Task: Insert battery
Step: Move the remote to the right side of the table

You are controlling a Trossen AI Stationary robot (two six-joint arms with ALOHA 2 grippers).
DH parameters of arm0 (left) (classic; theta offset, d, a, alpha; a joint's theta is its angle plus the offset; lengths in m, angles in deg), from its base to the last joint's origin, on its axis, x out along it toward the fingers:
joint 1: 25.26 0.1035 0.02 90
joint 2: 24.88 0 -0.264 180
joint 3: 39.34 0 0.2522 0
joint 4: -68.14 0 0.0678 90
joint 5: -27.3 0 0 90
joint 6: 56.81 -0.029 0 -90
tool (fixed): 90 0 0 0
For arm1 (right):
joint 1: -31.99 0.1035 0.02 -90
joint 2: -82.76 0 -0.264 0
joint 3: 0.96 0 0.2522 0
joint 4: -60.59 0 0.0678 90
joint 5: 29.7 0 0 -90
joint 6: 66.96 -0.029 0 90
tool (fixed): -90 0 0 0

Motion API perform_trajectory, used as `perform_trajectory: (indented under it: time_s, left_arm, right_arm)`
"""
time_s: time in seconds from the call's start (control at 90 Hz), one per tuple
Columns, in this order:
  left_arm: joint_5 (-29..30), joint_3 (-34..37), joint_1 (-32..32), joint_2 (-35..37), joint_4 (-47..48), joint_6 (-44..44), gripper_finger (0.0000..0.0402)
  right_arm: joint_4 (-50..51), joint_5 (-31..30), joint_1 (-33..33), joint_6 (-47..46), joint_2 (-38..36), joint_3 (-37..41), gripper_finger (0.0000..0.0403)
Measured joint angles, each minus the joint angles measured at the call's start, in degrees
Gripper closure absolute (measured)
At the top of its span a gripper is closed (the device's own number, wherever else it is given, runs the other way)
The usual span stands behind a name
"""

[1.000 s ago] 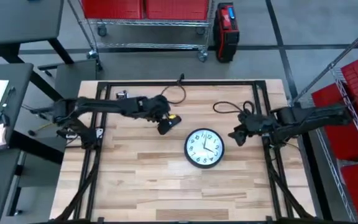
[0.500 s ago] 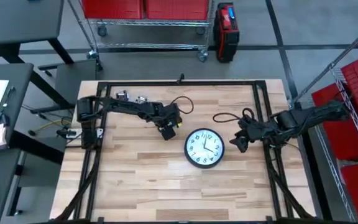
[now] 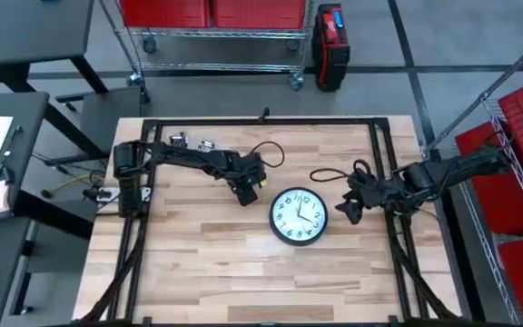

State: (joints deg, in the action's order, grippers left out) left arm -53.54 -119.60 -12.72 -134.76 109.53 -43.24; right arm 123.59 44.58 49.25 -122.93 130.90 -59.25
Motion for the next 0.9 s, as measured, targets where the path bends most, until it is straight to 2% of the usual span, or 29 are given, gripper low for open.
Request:
perform_trajectory:
  time_s: [0.267, 0.489, 0.667, 0.9]
  left_arm:
    - [-0.76, 0.86, -1.39, 8.01, 1.48, 3.72, 0.0250]
    - [-8.96, 0.46, -1.32, 17.87, -2.59, 6.79, 0.0250]
    - [-18.26, 0.37, -1.30, 23.76, -7.12, 10.24, 0.0250]
    - [-38.88, 0.35, -2.10, 25.15, -16.06, 17.52, 0.0250]
  right_arm:
    - [-2.28, -1.84, -0.27, 4.65, -0.09, 0.00, 0.0154]
    - [-13.08, -5.35, -1.97, 16.90, 0.06, 0.00, 0.0154]
    - [-25.65, -5.10, -5.18, 36.03, 2.34, -0.02, 0.0154]
    - [-44.05, -2.15, -6.56, 69.11, 9.47, -0.02, 0.0154]
